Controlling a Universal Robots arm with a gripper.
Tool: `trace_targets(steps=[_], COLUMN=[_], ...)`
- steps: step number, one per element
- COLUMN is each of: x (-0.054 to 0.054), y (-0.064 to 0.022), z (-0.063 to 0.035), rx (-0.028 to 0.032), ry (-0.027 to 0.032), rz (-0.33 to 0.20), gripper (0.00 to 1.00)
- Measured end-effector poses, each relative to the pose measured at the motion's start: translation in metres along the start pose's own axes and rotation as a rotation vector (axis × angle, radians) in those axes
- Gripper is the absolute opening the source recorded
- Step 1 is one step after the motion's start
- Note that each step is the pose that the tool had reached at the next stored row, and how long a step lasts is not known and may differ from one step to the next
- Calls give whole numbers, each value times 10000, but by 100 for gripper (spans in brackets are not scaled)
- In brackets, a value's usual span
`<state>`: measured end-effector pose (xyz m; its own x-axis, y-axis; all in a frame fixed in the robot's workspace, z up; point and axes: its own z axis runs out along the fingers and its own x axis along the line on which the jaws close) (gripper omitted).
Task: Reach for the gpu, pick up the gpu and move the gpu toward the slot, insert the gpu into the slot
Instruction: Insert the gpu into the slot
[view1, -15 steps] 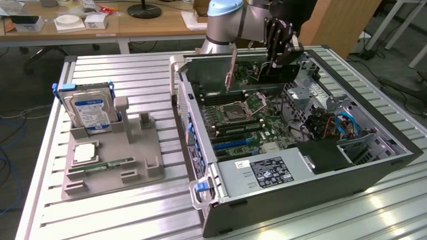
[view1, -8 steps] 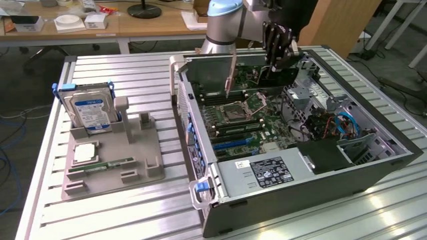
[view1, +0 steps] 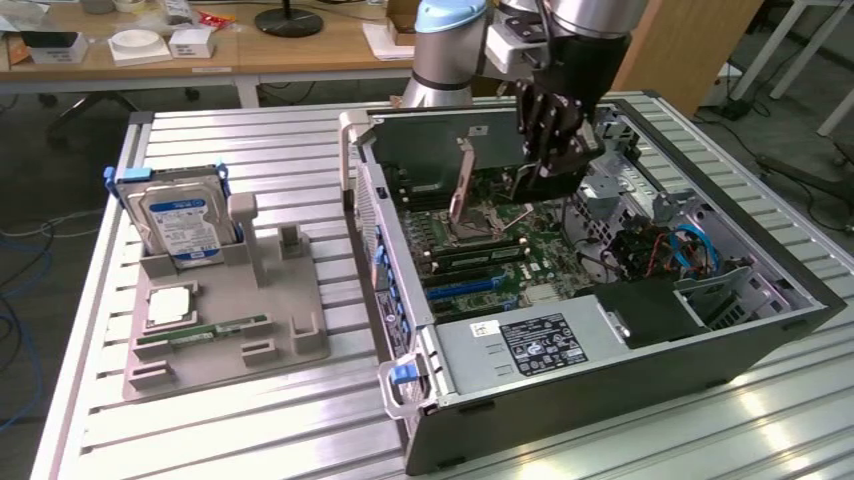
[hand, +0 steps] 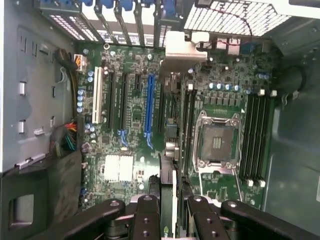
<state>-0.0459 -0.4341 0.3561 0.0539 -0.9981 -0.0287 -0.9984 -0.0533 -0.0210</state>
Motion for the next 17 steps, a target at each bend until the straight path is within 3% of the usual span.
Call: trace_targets(steps=[9,14,17], x=[-5,-5,7], y=[137,148,161], z=[61,127,161], rx=[-25,-8,-8], ry=[5,23,32], rz=[-2,646,677], gripper=[26,26,26])
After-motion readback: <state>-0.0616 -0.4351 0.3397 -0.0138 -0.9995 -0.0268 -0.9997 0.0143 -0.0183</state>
